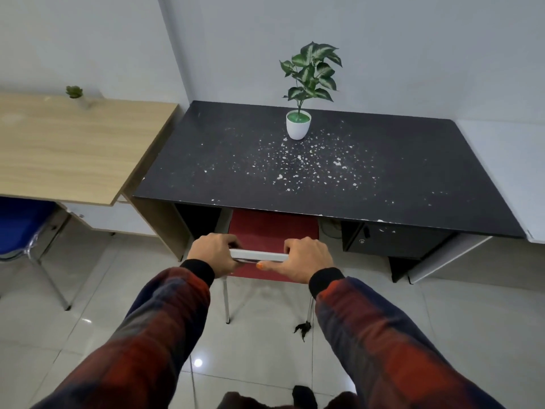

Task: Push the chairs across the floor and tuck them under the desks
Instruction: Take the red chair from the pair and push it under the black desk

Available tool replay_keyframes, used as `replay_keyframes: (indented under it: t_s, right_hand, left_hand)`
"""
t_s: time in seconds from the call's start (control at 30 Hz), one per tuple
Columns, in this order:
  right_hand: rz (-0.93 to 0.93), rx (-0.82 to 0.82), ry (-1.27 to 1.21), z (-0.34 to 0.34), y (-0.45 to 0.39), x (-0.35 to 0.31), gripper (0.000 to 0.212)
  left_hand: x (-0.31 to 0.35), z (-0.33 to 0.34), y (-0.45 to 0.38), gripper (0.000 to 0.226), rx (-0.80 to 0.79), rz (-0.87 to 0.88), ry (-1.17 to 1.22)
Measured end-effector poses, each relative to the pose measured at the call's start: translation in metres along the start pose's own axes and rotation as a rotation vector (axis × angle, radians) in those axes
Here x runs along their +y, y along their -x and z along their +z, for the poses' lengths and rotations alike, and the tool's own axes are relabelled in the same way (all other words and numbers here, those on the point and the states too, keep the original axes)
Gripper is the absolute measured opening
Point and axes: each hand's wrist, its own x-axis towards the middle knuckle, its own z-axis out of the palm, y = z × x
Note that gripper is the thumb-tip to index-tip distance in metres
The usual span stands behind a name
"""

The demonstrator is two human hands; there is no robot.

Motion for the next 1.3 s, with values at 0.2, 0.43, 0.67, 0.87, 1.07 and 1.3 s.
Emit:
replay_keyframes:
  t_s: [0.2, 0.43, 0.67, 0.87, 1.07, 1.3]
  right_hand:
    - [0.016, -0.108, -0.051, 0.003, -0.001, 0.002, 0.087]
    - [0.014, -0.073, 0.004, 0.002, -0.007, -0.008, 0.093]
    - [0.037, -0.080, 0.001, 0.005, -0.011, -0.034, 0.094]
    - [0.043, -0.052, -0.051, 0.006, -0.005, -0.036, 0.085]
    - [0.063, -0.052, -0.074, 0.001, 0.003, -0.036, 0.079]
    - [0.078, -0.081, -0.091, -0.003, 0.007, -0.039, 0.081]
  left_hand:
    - [0.005, 0.003, 0.004, 0.022, 0.025, -0.044, -0.006]
    - [-0.007, -0.006, -0.007, 0.030, -0.051, -0.004, -0.027]
    - [-0.031, -0.020, -0.015, 0.033, -0.115, 0.039, -0.047]
    - [-0.034, -0.016, -0.012, 0.030, -0.090, 0.047, -0.037]
    - [-0.028, -0.014, -0.005, 0.031, -0.071, 0.038, -0.044]
    - [-0.026, -0.016, 0.002, 0.026, -0.092, 0.035, -0.030]
